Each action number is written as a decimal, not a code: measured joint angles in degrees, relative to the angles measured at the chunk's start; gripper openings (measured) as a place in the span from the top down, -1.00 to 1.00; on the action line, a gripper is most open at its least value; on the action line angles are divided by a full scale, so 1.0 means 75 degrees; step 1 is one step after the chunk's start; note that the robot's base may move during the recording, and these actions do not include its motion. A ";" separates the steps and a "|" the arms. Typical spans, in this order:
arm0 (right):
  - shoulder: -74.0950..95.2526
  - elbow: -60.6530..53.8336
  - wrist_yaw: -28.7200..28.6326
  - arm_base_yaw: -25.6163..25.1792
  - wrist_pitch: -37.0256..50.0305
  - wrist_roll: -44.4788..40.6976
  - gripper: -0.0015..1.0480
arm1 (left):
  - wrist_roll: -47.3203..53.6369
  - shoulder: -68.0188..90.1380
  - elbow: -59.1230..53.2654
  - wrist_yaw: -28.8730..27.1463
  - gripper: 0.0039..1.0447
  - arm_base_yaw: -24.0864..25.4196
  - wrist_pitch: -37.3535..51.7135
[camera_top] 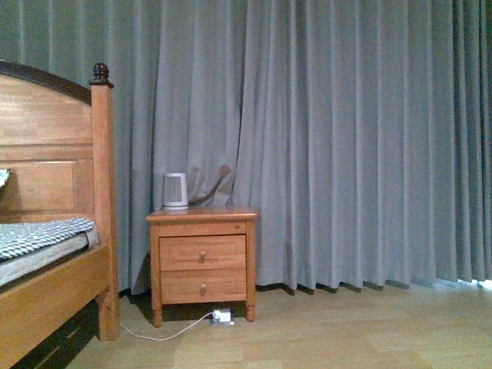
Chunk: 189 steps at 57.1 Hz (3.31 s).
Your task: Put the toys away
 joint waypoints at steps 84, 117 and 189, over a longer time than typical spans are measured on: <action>0.0000 0.0003 -0.0003 0.0000 0.0000 0.0000 0.85 | 0.0000 -0.0003 0.0000 -0.0003 -0.88 0.0000 0.0000; -0.0003 0.0000 0.0003 0.0000 0.0000 0.0000 0.85 | 0.0000 -0.0003 0.0000 -0.0006 -0.88 0.0000 0.0000; -0.0003 0.0000 0.0006 0.0003 0.0000 0.0000 0.85 | 0.0000 0.0006 0.0000 0.0000 -0.88 0.0006 0.0000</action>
